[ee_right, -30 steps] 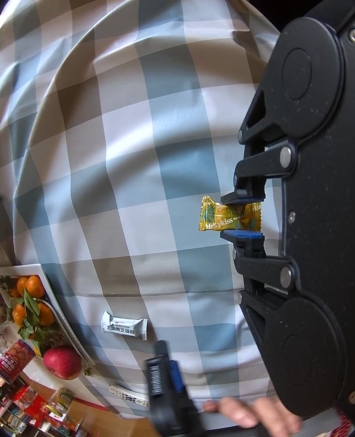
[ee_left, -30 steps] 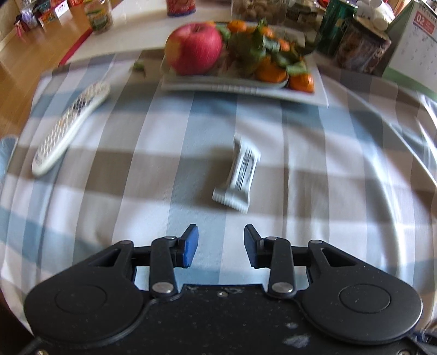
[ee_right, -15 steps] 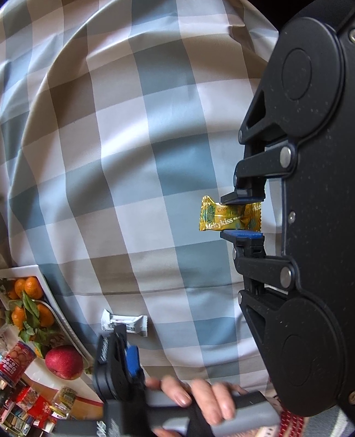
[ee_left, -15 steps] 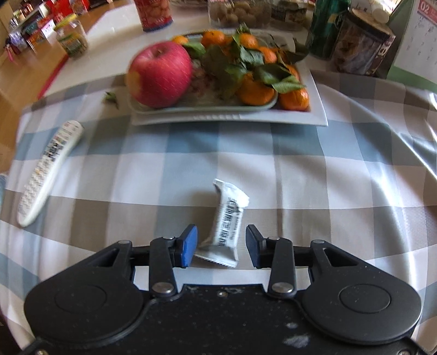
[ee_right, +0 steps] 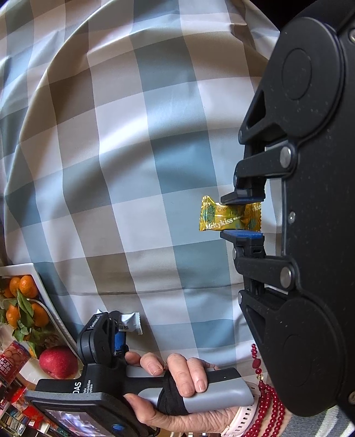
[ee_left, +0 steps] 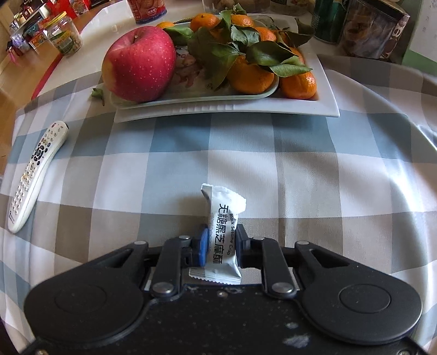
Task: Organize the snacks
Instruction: 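Lower the left gripper onto the white snack bar and close it while the right gripper holds the candy, then carry the white bar and gold candy over the gold tray, then open the right gripper to drop the candy while the left gripper releases the white bar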
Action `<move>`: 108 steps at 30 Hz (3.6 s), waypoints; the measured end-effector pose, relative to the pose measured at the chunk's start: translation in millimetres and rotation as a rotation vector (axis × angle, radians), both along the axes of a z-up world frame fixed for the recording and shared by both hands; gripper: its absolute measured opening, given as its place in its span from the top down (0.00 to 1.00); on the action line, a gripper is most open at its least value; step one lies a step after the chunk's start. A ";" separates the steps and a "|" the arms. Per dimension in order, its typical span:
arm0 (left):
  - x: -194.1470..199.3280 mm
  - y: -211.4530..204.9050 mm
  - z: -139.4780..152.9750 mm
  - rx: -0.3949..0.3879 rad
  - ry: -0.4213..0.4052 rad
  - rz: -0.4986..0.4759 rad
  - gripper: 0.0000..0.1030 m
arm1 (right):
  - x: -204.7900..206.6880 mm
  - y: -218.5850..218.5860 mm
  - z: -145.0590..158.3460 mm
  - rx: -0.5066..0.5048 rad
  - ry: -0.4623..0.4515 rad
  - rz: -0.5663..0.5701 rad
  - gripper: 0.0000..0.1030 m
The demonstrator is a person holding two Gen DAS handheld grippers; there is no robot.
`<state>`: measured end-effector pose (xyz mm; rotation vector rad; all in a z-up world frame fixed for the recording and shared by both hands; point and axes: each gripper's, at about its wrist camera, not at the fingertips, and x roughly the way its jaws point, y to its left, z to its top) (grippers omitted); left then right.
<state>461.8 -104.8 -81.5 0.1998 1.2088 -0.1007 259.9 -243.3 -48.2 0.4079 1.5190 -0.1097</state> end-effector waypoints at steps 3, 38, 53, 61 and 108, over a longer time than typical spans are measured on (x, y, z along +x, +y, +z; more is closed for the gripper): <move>-4.8 1.7 5.2 -0.006 0.007 0.025 0.82 | -0.6 -1.0 0.0 -0.006 0.000 -0.005 0.74; -304.6 106.4 78.2 -0.086 0.059 0.106 0.82 | -53.1 -14.8 13.2 -0.075 -0.135 -0.028 0.74; -376.0 93.8 64.2 -0.075 0.027 0.077 0.82 | -179.4 -11.4 37.2 0.058 -0.312 -0.046 0.74; -393.8 94.3 55.8 -0.090 0.039 0.057 0.82 | -209.4 8.4 41.5 0.053 -0.376 0.026 0.74; -342.2 123.7 34.9 -0.219 -0.051 0.059 0.71 | -200.1 48.0 28.5 0.043 -0.370 0.107 0.68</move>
